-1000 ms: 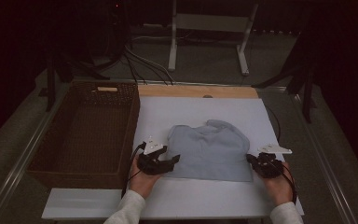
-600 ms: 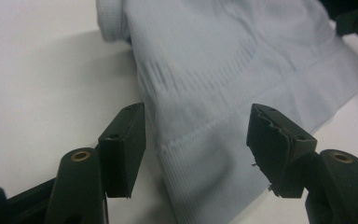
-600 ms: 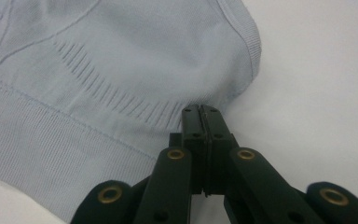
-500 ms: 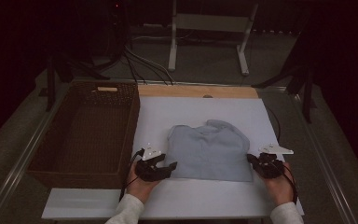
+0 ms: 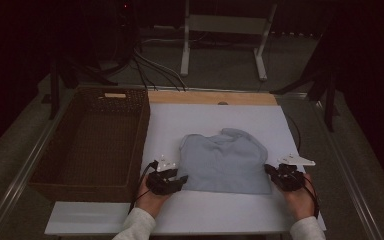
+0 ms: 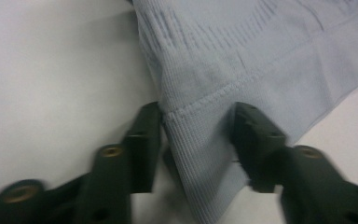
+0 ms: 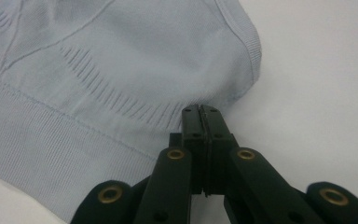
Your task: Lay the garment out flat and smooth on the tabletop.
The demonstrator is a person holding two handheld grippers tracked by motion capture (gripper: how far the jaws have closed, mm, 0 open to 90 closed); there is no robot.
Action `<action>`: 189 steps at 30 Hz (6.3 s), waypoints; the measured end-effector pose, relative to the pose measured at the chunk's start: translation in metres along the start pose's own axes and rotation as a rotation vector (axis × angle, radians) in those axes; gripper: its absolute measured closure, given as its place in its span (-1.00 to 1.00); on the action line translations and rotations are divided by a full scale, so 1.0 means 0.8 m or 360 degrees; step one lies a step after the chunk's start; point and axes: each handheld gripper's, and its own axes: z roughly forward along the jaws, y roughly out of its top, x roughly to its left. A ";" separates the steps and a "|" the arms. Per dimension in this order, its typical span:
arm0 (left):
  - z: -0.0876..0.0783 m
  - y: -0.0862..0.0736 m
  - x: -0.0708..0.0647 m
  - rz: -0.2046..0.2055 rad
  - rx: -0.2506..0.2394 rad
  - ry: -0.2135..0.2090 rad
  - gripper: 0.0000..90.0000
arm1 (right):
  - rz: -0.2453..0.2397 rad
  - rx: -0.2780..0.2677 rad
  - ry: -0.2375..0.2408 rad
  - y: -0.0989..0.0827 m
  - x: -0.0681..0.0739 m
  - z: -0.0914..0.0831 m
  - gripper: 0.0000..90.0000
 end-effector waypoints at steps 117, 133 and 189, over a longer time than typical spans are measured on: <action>-0.067 -0.032 -0.034 -0.0056 0.0098 -0.0238 0.92 | 0.0117 0.0155 0.0163 -0.075 0.040 -0.082 0.91; -0.058 -0.019 -0.025 -0.0077 -0.0023 -0.0106 0.18 | 0.0107 0.0153 0.0112 -0.070 0.040 -0.071 0.37; -0.012 0.000 -0.042 -0.0105 0.0040 -0.0167 0.83 | 0.0193 0.0264 0.0103 -0.052 0.011 -0.049 0.92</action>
